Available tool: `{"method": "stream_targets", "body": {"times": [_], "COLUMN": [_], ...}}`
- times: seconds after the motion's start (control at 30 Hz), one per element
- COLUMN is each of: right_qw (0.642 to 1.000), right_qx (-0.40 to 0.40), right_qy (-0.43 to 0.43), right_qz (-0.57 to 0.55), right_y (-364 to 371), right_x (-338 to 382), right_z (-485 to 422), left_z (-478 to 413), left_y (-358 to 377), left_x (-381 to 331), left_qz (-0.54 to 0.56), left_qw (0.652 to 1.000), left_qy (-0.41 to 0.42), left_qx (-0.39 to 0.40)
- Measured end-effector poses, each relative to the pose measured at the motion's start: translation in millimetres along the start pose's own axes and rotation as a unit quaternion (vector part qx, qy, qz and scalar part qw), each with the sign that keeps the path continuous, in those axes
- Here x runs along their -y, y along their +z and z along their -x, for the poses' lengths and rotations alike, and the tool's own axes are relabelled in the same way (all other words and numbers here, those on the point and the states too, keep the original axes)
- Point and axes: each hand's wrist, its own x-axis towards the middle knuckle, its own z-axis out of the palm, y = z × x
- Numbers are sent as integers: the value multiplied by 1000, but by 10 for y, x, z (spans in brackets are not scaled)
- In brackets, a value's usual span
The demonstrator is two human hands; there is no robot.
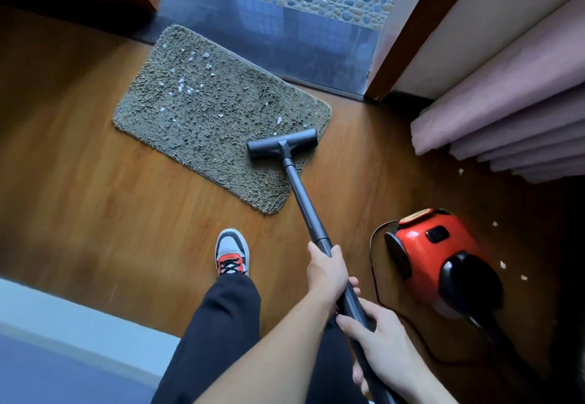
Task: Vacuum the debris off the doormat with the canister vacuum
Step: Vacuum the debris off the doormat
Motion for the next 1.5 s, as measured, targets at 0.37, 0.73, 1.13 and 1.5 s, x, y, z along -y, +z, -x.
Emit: {"method": "stream_targets", "body": {"times": [0.37, 0.73, 1.13, 1.5], "right_qw": [998, 997, 997, 999], "right_qx": [-36, -45, -48, -23], "right_qy": [-17, -23, -50, -22], "right_qz": [44, 52, 34, 24], "right_y": [207, 279, 328, 302], "right_x": [-21, 718, 1255, 815], "right_z": [-96, -501, -834, -432], "left_z": [-73, -452, -663, -287], "left_y": [-142, -352, -523, -458], "left_x": [6, -756, -1403, -865], "left_qz": [-1, -17, -25, -24], "left_qw": [1000, 1000, 999, 1000], "left_qy": [5, 21, 25, 10], "left_qx": [1, 4, -1, -6]}}
